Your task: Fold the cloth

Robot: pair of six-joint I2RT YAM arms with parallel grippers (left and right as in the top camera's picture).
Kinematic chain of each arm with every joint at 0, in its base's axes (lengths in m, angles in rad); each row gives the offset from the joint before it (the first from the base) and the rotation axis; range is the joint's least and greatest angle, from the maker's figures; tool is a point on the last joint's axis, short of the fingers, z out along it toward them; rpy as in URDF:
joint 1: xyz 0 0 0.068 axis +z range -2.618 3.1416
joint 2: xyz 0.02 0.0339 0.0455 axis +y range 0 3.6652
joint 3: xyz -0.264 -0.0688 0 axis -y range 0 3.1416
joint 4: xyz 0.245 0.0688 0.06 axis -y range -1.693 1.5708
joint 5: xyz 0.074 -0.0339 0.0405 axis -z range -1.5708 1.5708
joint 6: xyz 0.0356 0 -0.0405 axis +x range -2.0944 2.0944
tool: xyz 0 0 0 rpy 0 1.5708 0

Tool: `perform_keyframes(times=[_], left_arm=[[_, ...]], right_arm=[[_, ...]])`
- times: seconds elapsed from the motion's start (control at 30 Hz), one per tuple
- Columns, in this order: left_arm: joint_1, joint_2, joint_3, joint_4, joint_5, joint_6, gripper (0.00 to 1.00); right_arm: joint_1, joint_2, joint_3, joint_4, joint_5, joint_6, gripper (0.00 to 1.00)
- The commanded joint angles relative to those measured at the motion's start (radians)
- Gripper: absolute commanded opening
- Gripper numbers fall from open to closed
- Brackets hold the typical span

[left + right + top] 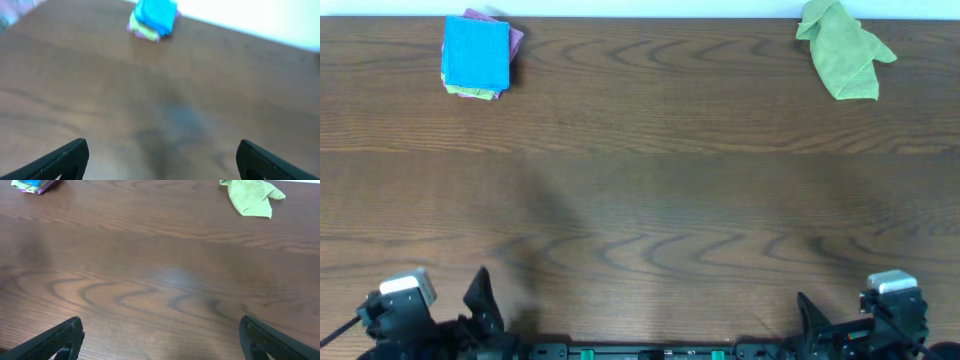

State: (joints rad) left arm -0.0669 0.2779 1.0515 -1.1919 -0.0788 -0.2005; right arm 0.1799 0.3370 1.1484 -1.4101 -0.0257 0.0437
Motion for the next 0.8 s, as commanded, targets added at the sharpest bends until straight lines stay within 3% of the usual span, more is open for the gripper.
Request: perform_keyframes(times=[0.0,0.23,0.33,0.77], left_arm=[[0.008,-0.081,-0.135,0.101,-0.015,0.021,0.95],[0.011,-0.242,-0.524,0.417,0.074,0.019,0.95],[0.010,-0.274,-0.684,0.549,0.079,-0.052,0.95],[0.010,-0.274,-0.927,0.766,0.079,-0.087,0.95]], right_arm=[[0.002,-0.005,-0.005,0.001,0.007,-0.003,0.99],[0.002,-0.005,-0.005,0.001,0.007,-0.003,0.99],[0.002,-0.005,-0.005,0.001,0.007,-0.003,0.99],[0.002,-0.005,-0.005,0.001,0.007,-0.003,0.99]])
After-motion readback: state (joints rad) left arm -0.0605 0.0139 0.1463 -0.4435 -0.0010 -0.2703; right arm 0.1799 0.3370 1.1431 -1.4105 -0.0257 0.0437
